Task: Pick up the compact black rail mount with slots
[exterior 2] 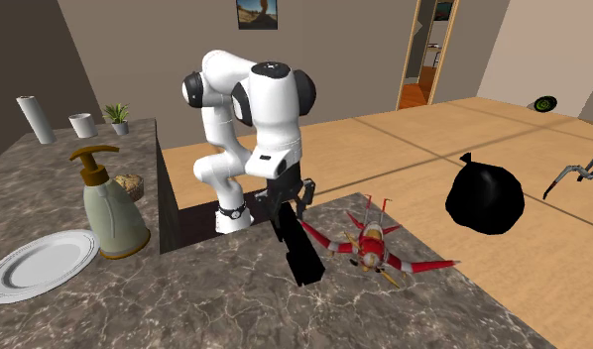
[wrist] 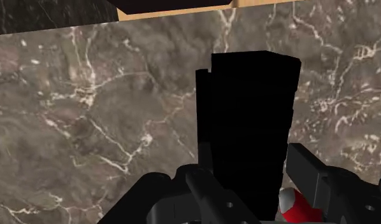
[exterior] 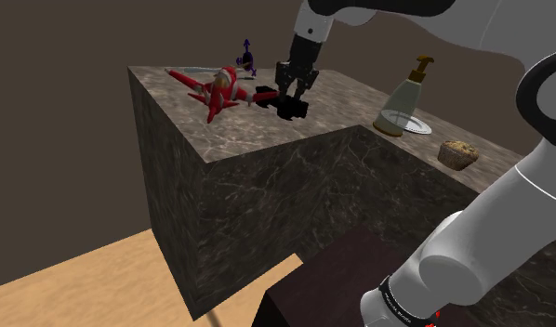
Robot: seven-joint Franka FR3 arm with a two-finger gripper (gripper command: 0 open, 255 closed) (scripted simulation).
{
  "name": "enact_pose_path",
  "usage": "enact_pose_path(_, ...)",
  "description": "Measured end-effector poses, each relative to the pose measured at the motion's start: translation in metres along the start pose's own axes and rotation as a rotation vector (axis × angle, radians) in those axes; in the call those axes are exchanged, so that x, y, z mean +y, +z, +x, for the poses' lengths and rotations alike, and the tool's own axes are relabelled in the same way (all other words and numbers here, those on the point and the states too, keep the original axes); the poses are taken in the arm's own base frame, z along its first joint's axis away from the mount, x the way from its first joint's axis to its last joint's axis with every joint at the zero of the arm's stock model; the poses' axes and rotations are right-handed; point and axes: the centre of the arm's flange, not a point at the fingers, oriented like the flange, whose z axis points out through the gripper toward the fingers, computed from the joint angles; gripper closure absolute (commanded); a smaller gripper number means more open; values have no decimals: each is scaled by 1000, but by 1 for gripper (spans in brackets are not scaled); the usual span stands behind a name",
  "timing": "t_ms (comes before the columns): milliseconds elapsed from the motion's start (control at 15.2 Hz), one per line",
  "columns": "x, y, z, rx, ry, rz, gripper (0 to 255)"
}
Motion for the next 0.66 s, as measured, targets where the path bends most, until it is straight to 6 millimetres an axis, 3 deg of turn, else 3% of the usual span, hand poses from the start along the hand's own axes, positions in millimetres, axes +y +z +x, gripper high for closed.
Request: enact_pose_path(660,-5,-50,0,0,0,0,255)
